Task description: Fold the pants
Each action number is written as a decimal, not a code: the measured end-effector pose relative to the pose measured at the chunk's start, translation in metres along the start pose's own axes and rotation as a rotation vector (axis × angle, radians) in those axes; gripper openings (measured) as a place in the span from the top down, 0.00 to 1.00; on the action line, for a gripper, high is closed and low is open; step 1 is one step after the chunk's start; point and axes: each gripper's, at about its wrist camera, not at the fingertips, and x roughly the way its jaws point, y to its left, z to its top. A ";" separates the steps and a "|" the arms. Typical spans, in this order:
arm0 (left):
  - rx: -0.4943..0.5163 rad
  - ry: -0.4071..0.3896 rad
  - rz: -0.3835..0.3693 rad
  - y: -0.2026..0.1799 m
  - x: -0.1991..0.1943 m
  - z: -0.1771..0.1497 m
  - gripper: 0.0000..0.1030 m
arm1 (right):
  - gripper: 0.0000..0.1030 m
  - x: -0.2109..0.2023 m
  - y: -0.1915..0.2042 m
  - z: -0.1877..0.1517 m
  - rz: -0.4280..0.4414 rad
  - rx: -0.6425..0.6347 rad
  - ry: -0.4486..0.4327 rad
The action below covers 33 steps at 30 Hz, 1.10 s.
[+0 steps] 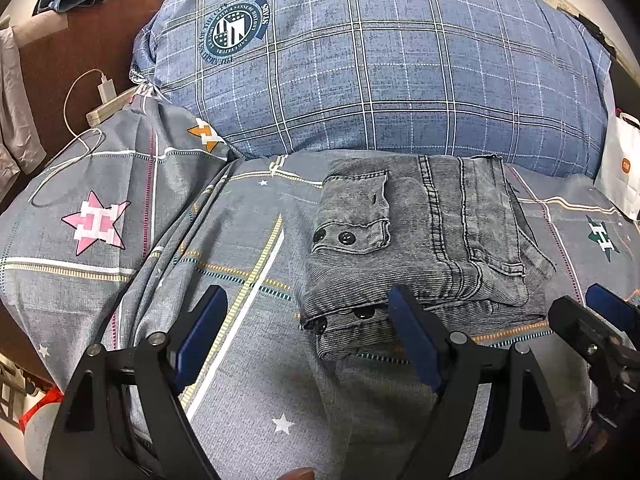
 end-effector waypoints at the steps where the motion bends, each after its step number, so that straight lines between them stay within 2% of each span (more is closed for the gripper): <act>1: 0.000 -0.002 -0.002 0.000 -0.001 0.000 0.19 | 0.20 0.001 0.000 0.000 -0.007 -0.001 0.003; 19: 0.011 -0.010 -0.019 -0.004 -0.004 0.000 0.19 | 0.20 0.000 -0.001 0.001 -0.084 -0.026 -0.002; 26: 0.044 -0.009 -0.051 -0.010 -0.003 -0.001 0.19 | 0.20 0.001 0.004 0.002 -0.161 -0.079 0.002; 30: 0.062 -0.019 -0.086 -0.009 -0.007 0.005 0.19 | 0.20 0.000 0.006 0.001 -0.121 -0.090 0.019; 33: 0.061 0.000 -0.068 -0.008 -0.004 0.005 0.19 | 0.20 -0.002 0.007 0.001 -0.087 -0.088 0.025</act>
